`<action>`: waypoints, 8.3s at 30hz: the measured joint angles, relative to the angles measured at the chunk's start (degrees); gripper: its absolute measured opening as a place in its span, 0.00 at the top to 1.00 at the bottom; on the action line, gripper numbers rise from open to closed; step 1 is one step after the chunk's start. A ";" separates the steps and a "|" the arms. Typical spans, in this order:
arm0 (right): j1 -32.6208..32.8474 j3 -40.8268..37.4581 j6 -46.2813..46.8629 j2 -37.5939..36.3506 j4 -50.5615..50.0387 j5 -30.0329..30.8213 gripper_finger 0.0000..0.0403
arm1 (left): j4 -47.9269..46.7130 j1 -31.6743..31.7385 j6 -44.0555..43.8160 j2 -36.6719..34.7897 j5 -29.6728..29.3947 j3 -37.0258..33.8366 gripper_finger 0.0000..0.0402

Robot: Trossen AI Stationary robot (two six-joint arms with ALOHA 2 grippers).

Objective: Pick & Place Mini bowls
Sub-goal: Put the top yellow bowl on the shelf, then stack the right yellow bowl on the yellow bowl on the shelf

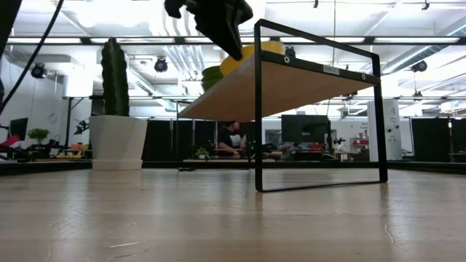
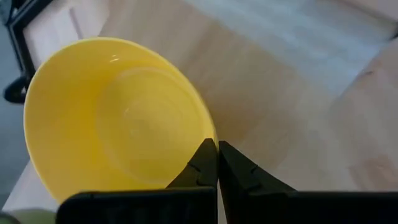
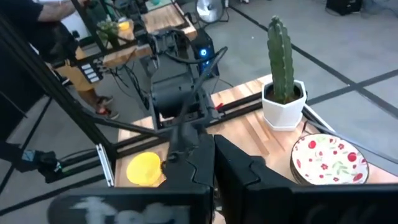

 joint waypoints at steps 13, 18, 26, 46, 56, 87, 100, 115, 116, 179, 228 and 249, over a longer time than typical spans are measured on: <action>-0.01 -1.68 0.08 0.48 -0.28 -0.13 0.98 | -0.37 -1.77 -2.42 1.14 1.20 0.02 0.91; 0.26 -1.70 0.54 0.40 -0.02 -0.16 0.98 | -0.37 -1.58 -5.37 1.14 2.75 0.02 0.82; 0.35 -1.70 0.65 0.40 0.05 -0.16 0.98 | 2.36 -1.57 -10.67 -1.64 2.82 0.84 0.76; 0.35 -1.72 0.32 0.40 0.03 -0.14 0.98 | -10.85 0.58 -28.62 -7.44 1.09 -6.64 0.89; 1.13 -1.72 0.30 0.40 0.00 -0.22 0.98 | -3.29 3.61 -26.63 -7.30 0.99 -11.30 1.00; 13.49 -4.61 39.07 -0.66 -28.12 -8.87 0.98 | 1.78 2.79 -44.74 -26.54 6.06 -11.15 1.00; 20.04 -27.38 53.14 -0.34 -29.15 -24.88 0.73 | 17.43 2.32 -52.05 -38.74 12.32 -11.15 0.99; 29.65 -54.26 55.42 -0.34 -17.08 -25.78 0.52 | 28.03 1.70 -56.39 -39.23 21.61 -11.15 0.87; 29.99 -55.86 55.96 -0.34 -16.02 -25.90 0.52 | 28.11 1.70 -56.40 -39.30 21.61 -11.15 0.87; 28.45 -60.68 65.99 -7.28 1.25 -33.25 0.98 | 28.17 1.69 -56.39 -39.34 21.59 -11.15 0.87; -20.69 -4.64 17.79 21.93 -29.35 -28.09 0.98 | 21.31 1.57 -59.38 -39.30 21.59 -11.32 0.87; -20.86 -11.55 16.48 21.91 -29.34 -27.16 0.98 | 21.03 1.53 -59.67 -39.30 21.59 -11.32 0.87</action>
